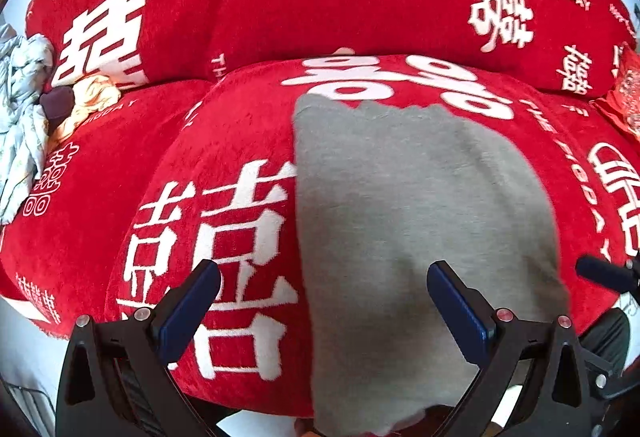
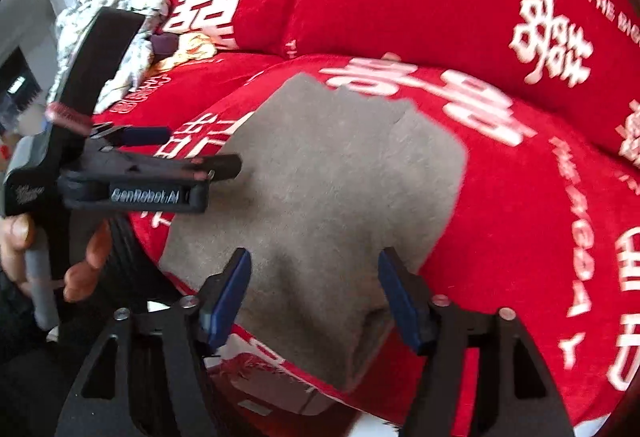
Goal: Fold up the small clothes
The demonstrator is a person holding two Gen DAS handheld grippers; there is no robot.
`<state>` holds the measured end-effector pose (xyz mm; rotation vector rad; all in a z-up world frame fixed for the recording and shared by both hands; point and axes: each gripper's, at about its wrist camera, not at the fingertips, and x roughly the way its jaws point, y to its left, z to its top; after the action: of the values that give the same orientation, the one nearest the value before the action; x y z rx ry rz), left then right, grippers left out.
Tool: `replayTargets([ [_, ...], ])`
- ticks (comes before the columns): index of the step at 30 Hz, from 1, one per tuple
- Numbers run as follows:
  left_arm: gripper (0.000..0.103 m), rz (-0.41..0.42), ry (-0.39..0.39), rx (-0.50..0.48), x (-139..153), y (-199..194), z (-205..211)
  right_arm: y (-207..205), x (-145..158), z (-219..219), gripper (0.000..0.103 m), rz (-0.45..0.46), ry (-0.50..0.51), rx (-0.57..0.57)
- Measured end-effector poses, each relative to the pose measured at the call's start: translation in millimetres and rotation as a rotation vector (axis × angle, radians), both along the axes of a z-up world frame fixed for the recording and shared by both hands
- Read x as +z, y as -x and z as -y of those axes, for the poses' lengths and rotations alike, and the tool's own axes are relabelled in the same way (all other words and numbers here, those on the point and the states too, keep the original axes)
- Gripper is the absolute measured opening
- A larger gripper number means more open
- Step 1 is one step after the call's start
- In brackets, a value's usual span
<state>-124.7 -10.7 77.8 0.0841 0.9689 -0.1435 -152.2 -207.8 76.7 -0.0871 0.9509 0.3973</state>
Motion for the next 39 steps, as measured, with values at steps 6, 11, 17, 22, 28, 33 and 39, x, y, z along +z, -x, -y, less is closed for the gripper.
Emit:
replayTargets([
  [6,0.103,0.019,0.025,0.002,15.2,9.9,8.8,-3.5,20.3,-4.0,0.078,0.013,0.060,-0.047],
  [11,0.103,-0.004,-0.028,0.031,12.4,9.3,16.2,-9.1,17.2,-6.1,0.078,-0.007,0.081,-0.068],
  [17,0.103,0.013,0.050,0.056,10.7,13.0,9.7,-9.0,14.7,-4.5,0.078,-0.017,0.085,-0.080],
  [22,0.103,-0.013,0.037,0.087,6.4,11.6,5.5,-10.1,14.1,-5.1,0.078,-0.022,0.084,-0.081],
  [28,0.103,-0.029,0.027,0.096,0.1,12.2,3.8,-12.3,8.7,-8.1,0.078,-0.046,0.098,-0.077],
  [33,0.103,-0.052,0.031,0.090,-3.8,10.3,5.7,-14.7,3.5,-10.7,0.078,-0.084,0.127,-0.071],
  [39,0.103,-0.064,0.029,0.084,-4.5,9.3,7.1,-14.3,2.1,-12.8,0.078,-0.092,0.138,-0.063],
])
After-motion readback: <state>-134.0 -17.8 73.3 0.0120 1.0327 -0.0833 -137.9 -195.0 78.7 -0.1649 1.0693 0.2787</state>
